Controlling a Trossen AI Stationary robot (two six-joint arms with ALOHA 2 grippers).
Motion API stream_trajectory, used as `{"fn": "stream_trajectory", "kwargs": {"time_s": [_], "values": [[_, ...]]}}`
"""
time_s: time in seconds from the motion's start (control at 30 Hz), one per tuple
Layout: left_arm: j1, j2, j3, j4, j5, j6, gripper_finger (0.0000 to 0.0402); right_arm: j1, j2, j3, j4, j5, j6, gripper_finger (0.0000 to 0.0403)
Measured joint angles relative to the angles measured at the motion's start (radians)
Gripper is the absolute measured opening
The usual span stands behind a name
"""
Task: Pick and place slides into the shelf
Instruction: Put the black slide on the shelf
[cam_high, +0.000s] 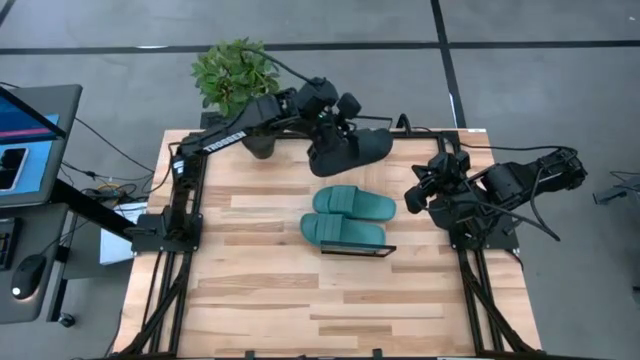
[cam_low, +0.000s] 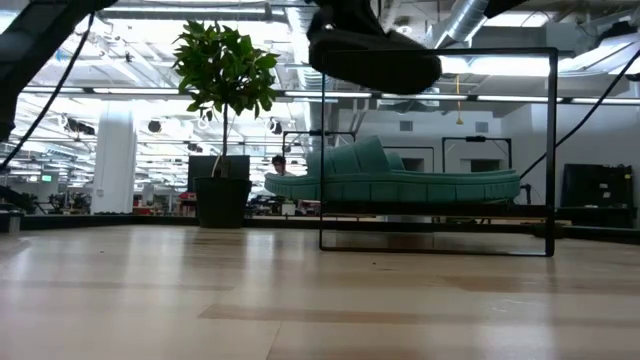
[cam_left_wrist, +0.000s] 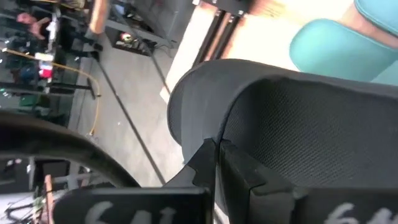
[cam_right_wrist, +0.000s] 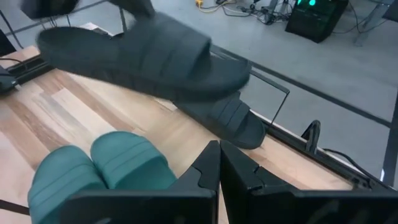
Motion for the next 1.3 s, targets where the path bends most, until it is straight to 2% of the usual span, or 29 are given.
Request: {"fn": "stream_trajectory", "kwargs": {"time_s": [0.47, 0.8, 0.97, 1.3], "values": [[0.02, 0.096, -0.004, 0.026, 0.112, 0.082, 0.0, -0.004, 0.0, 0.0, 0.003, -0.06, 0.004, 0.0], [0.054, 0.151, -0.004, 0.039, 0.206, 0.165, 0.0, -0.005, 0.0, 0.0, -0.014, -0.09, 0.075, 0.0], [0.074, 0.179, -0.004, 0.034, 0.222, 0.209, 0.0, -0.005, 0.0, 0.0, -0.036, -0.098, 0.136, 0.0], [0.101, 0.194, -0.004, 0.042, 0.309, 0.234, 0.0, -0.006, 0.0, 0.0, -0.056, -0.109, 0.213, 0.0]]}}
